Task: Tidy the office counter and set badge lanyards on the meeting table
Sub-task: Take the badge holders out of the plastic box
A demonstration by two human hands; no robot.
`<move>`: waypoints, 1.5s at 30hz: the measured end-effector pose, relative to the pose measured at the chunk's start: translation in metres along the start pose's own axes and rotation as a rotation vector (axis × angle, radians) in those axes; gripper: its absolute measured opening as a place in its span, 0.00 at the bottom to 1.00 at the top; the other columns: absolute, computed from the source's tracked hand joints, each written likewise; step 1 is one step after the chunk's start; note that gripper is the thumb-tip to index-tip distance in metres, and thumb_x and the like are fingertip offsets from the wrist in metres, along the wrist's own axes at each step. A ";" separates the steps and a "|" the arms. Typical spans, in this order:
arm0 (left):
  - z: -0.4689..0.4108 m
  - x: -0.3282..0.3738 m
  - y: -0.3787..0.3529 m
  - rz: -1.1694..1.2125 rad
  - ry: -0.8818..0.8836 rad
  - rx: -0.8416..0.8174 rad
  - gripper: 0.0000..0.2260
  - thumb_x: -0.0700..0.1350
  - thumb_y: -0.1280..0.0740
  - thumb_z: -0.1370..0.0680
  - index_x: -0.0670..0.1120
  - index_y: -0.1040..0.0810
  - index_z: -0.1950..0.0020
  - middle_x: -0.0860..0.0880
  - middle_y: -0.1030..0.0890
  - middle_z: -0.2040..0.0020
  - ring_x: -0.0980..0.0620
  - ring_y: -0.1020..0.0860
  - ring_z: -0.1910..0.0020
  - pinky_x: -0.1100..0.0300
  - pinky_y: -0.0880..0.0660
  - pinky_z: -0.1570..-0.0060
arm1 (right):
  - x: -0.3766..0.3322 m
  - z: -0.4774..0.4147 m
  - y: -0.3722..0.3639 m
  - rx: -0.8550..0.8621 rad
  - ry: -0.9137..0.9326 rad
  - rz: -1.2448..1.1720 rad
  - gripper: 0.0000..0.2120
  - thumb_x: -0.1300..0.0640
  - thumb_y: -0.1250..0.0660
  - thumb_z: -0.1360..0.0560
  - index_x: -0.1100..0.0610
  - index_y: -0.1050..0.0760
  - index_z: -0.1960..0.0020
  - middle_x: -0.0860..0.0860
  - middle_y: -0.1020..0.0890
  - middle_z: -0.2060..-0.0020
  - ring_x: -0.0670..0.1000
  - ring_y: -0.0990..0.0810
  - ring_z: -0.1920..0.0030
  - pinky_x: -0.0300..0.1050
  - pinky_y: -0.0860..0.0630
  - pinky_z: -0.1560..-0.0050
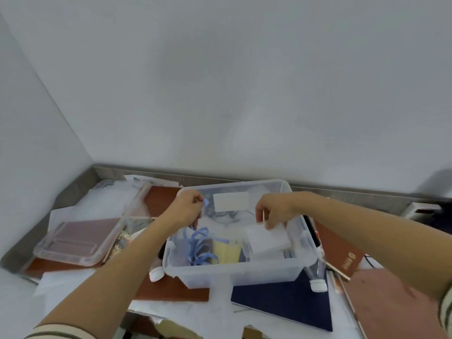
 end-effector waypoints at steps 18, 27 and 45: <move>0.016 -0.040 -0.073 -0.954 -0.046 -0.534 0.13 0.50 0.28 0.25 0.39 0.21 0.61 0.42 0.19 0.61 0.45 0.21 0.65 0.53 0.21 0.58 | -0.012 -0.007 -0.080 -0.015 -0.152 0.557 0.15 0.58 0.33 0.23 0.56 0.25 0.37 0.55 0.20 0.44 0.57 0.22 0.44 0.48 0.31 0.44; 0.010 -0.002 -0.050 -1.002 -0.251 -0.296 0.09 0.45 0.36 0.21 0.45 0.24 0.42 0.45 0.21 0.45 0.46 0.22 0.49 0.56 0.25 0.50 | -0.021 0.033 -0.042 0.286 -0.133 0.298 0.17 0.52 0.34 0.21 0.51 0.28 0.33 0.50 0.22 0.41 0.52 0.24 0.42 0.45 0.28 0.42; 0.163 0.286 -0.309 -0.879 -0.918 -0.211 0.10 0.49 0.39 0.22 0.48 0.23 0.44 0.46 0.21 0.46 0.43 0.23 0.47 0.53 0.29 0.54 | 0.190 0.391 -0.136 0.702 -0.740 0.131 0.12 0.49 0.38 0.22 0.47 0.25 0.40 0.53 0.19 0.46 0.56 0.21 0.46 0.47 0.25 0.53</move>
Point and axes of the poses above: each hand's wrist, its own z-axis away from the middle knuckle, its own y-axis out of the back of the hand, x = y × z, the point moved 4 cm from there along -z, towards the middle knuckle
